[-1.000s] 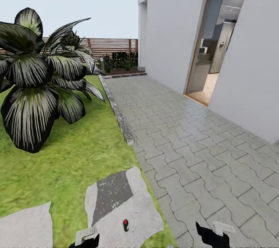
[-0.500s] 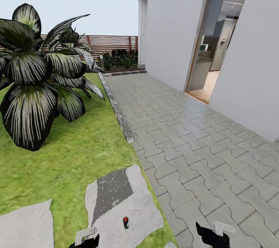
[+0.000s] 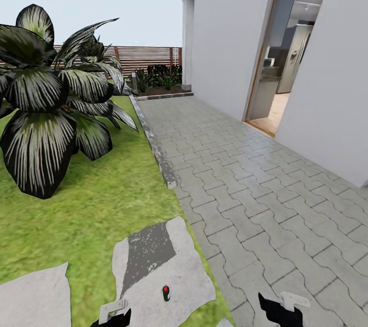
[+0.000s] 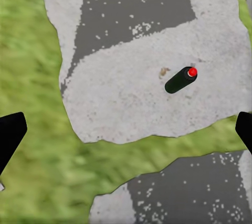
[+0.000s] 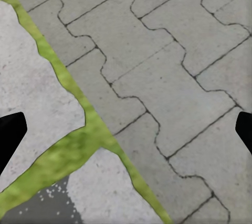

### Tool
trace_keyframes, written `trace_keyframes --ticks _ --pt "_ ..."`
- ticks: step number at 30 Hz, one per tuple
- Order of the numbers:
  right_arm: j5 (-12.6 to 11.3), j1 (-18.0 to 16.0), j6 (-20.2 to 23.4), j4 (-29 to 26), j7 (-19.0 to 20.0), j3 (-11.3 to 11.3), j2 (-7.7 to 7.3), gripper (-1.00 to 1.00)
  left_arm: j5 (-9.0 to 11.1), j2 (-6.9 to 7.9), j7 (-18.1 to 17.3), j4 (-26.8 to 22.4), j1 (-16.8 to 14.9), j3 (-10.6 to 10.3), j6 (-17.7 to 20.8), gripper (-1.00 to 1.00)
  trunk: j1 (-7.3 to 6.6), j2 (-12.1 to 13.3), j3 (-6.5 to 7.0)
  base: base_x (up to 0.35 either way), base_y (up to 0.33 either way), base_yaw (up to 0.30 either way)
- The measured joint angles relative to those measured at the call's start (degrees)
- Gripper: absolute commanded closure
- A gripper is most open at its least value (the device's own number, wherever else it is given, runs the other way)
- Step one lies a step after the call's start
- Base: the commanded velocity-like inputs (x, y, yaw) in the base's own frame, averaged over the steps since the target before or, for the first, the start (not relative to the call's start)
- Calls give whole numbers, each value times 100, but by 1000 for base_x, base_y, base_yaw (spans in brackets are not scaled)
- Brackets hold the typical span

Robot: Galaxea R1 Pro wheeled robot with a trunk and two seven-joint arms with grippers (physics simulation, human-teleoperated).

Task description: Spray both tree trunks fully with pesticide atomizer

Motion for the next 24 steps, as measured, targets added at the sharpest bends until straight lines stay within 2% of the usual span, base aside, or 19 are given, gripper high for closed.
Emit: trace_keyframes --ticks 24 --pt "0 0 0 0 3 0 0 -100 0 0 0 0 0 0 0 -100 0 0 -177 0 0 0"
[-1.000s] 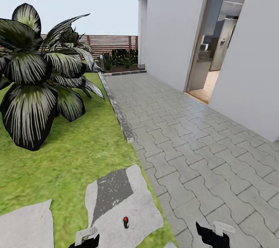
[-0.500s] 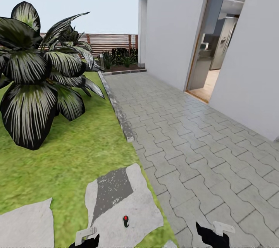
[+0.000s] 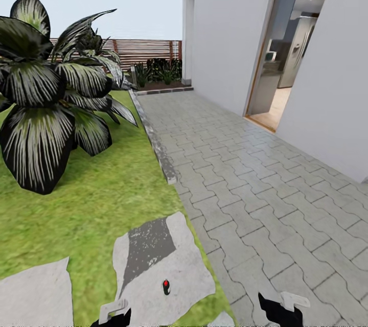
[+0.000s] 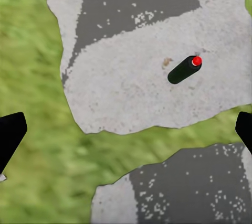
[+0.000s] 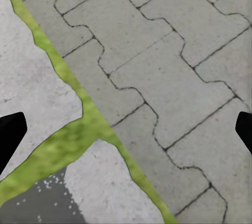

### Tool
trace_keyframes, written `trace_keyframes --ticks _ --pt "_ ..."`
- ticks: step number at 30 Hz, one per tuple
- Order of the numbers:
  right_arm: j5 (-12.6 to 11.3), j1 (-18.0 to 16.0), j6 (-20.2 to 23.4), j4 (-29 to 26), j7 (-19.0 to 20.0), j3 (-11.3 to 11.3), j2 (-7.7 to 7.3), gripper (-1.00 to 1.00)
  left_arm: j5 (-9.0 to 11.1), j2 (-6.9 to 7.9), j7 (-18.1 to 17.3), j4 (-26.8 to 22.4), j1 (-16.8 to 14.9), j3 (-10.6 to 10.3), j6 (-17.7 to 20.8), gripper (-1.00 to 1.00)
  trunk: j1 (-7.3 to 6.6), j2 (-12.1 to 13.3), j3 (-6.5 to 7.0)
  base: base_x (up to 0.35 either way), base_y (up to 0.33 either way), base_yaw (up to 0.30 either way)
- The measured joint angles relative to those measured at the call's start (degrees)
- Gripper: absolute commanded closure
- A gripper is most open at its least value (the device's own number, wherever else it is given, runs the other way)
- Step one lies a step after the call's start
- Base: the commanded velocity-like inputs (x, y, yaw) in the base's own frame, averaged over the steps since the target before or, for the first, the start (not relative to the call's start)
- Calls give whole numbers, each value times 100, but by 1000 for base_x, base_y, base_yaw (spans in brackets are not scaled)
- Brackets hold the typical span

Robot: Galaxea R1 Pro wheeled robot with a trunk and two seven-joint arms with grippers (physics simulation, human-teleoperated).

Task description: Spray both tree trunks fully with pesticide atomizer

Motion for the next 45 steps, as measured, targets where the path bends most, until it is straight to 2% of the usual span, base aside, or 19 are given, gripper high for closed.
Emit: trace_keyframes --ticks 45 --pt "0 0 0 2 -5 0 0 -100 -1 0 -6 0 0 0 -4 -100 0 0 -378 0 0 0"
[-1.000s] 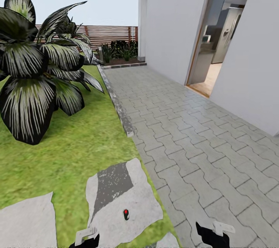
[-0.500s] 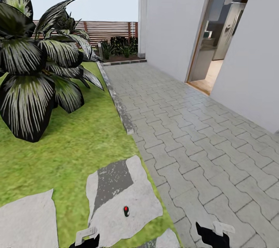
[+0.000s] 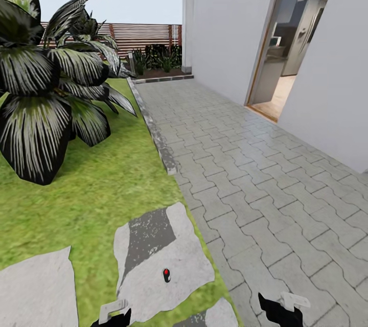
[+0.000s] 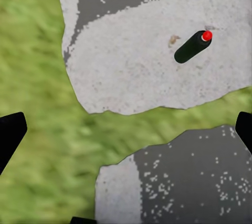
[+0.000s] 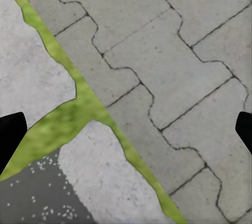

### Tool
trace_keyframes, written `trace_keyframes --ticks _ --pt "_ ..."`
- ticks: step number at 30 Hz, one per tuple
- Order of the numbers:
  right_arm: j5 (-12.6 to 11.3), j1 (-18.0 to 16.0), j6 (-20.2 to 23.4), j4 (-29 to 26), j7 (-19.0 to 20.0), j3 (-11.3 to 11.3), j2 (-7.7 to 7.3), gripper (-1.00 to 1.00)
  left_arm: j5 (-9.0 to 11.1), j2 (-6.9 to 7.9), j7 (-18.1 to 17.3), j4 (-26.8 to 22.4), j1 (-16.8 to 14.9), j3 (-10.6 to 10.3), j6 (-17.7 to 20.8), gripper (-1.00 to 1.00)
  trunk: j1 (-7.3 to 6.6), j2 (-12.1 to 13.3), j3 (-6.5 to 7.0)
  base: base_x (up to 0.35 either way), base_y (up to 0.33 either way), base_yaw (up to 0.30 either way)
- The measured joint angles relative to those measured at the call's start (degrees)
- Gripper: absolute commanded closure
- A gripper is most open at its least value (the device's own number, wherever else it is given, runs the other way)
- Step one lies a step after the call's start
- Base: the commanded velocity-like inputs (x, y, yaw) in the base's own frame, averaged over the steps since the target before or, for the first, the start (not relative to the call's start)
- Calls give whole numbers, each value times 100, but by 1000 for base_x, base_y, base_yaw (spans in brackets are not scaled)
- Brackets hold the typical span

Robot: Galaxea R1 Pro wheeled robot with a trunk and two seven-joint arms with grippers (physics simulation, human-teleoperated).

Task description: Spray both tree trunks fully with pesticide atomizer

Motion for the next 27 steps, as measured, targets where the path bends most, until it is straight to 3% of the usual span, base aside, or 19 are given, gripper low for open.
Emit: trace_keyframes --ticks 27 --pt "0 0 0 6 6 0 -9 -100 -1 -7 -18 0 0 8 4 -100 43 -79 -41 0 0 0"
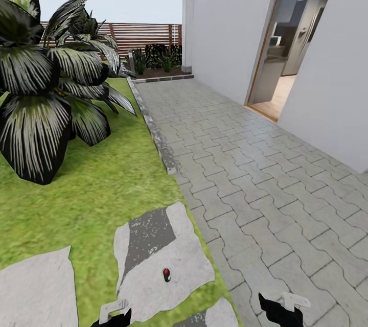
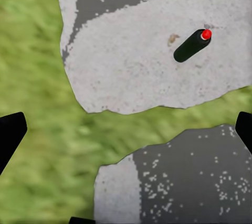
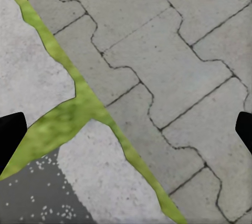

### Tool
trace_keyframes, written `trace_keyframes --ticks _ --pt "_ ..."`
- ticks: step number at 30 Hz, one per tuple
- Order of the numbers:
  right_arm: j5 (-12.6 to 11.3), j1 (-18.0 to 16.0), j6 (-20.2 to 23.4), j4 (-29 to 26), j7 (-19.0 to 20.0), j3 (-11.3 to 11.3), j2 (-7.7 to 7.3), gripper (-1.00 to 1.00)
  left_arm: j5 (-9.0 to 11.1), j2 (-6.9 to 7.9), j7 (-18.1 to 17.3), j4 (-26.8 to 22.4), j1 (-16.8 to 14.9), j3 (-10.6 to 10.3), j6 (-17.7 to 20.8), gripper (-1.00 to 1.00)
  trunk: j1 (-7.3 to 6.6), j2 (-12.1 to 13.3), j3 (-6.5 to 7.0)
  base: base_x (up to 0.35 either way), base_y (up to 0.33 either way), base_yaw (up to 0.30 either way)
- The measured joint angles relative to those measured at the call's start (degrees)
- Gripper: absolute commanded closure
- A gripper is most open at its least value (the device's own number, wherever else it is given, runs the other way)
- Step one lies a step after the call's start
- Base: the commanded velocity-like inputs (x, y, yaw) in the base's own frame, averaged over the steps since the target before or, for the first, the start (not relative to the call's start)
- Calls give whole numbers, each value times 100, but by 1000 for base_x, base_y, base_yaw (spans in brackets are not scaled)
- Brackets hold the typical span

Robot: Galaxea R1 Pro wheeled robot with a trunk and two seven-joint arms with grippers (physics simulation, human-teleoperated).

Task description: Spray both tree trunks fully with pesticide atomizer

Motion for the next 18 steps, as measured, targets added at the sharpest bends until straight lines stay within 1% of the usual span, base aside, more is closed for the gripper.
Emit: trace_keyframes --ticks 11,14,15,18 --pt "7 -11 42 -41 -3 30 0 -100 -1 -3 0 -25 -9 -1 19 -100 242 -441 -197 0 0 0" --pt "19 -29 114 -126 0 43 13 -100 -17 -71 0 -165 -18 -3 60 -100 308 -562 -251 0 0 0" --pt "29 -40 200 -197 -2 49 32 -100 -39 -142 5 -321 -21 -7 113 -100 329 -602 -269 0 0 0" --pt "34 -54 350 -355 -2 56 57 -100 -64 -224 52 -634 -24 -6 299 -100 395 -722 -323 0 0 0"
